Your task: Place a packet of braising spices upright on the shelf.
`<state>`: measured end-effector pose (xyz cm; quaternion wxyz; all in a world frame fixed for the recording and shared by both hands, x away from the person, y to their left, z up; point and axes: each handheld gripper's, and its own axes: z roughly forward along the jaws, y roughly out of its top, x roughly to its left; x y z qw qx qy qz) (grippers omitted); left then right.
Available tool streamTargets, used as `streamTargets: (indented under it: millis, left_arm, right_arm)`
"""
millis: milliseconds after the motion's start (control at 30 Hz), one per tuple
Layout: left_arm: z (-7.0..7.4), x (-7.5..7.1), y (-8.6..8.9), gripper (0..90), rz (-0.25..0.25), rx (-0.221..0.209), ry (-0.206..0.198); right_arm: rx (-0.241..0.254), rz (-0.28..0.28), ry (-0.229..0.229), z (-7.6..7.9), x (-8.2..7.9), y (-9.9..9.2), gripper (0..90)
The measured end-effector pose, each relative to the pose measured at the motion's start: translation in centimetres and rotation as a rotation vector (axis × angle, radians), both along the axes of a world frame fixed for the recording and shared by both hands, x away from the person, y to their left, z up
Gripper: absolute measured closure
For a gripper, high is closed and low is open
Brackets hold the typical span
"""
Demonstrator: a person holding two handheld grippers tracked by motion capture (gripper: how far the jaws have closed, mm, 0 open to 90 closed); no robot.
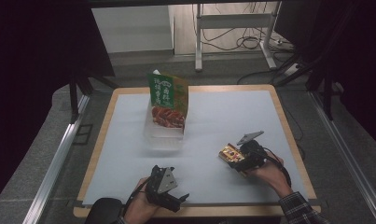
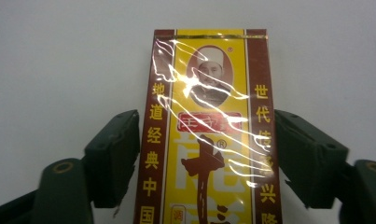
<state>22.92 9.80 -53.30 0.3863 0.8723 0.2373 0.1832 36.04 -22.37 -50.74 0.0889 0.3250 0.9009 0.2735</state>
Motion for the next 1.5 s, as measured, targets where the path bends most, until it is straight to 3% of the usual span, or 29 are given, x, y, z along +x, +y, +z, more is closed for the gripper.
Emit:
streamTargets:
  millis: [333, 700, 967, 1067, 1233, 1500]
  left_arm:
    - [0.0, 0.0, -0.1, 0.7, -0.003, -0.005, -0.014]
    - [0.2, -0.1, 0.1, 0.7, 0.004, -0.021, -0.02]
    - [0.2, -0.1, 0.1, 0.7, 0.001, -0.017, -0.019]
    - [0.2, -0.1, 0.1, 0.7, 0.0, -0.015, -0.02]
    - [0.3, -0.1, 0.1, 0.7, 0.003, -0.021, -0.023]
    - [0.4, -0.1, 0.1, 0.7, 0.006, -0.017, -0.034]
  right_arm:
    - [-0.078, 0.015, 0.044, 1.2, 0.7, 0.5, 24.1]
    - [-0.214, 0.038, 0.128, 2.0, 2.3, 2.6, 24.8]
    - [-0.31, 0.04, 0.183, 1.6, 3.2, 4.6, 25.8]
    - [-0.344, 0.03, 0.184, 1.1, 3.4, 5.1, 29.2]
    - [-0.337, 0.017, 0.178, 1.2, 3.2, 5.1, 31.5]
    - [-0.215, 0.017, 0.092, 2.8, 2.8, 4.1, 31.7]
